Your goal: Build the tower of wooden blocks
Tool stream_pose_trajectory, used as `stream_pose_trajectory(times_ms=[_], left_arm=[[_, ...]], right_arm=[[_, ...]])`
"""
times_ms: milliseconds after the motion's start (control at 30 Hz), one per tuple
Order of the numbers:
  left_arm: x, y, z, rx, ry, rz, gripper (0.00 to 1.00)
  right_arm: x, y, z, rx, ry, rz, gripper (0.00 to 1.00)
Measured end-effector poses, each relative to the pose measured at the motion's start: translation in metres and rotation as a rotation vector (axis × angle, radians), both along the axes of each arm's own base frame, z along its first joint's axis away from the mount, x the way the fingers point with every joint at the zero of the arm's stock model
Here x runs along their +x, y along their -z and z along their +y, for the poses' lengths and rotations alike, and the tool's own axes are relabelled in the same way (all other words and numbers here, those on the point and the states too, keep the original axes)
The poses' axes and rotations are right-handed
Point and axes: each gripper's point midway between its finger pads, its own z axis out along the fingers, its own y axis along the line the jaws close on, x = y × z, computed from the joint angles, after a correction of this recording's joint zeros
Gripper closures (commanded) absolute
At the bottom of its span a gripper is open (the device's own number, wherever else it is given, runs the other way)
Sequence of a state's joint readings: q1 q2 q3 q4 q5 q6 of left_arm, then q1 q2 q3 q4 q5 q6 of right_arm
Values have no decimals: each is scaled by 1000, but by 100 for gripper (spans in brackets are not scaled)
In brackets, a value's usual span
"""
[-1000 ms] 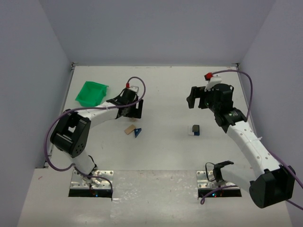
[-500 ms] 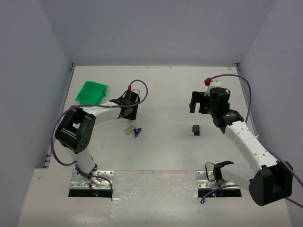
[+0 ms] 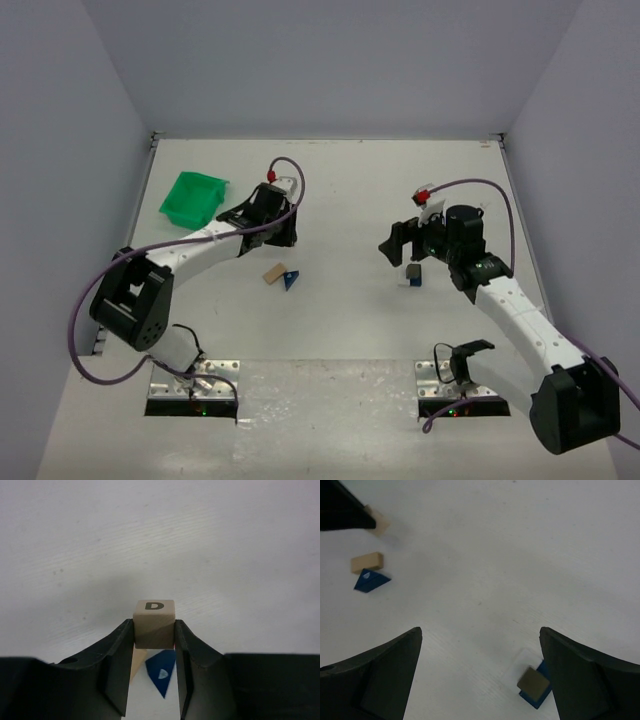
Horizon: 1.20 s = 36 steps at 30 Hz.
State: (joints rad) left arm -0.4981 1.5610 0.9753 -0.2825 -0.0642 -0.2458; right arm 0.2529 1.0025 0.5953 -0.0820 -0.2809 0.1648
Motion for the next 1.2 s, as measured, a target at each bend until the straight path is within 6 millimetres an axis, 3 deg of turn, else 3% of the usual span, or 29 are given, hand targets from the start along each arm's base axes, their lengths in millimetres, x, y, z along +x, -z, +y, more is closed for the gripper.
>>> stream_pose_trajectory(times_ms=[267, 400, 567, 767, 1200], left_arm=[[-43, -133, -62, -509, 262, -229, 100], [-65, -174, -78, -685, 363, -275, 100], [-92, -177, -91, -825, 454, -213, 100], [-111, -177, -97, -923, 506, -148, 100], [-108, -191, -92, -941, 463, -200, 100]], right_arm=[[-51, -41, 67, 119, -475, -286, 1], [-70, -66, 98, 121, -648, -461, 1], [-77, -80, 124, 113, -754, -594, 2], [-73, -83, 141, 104, -789, -669, 15], [-74, -108, 167, 109, -807, -785, 32]])
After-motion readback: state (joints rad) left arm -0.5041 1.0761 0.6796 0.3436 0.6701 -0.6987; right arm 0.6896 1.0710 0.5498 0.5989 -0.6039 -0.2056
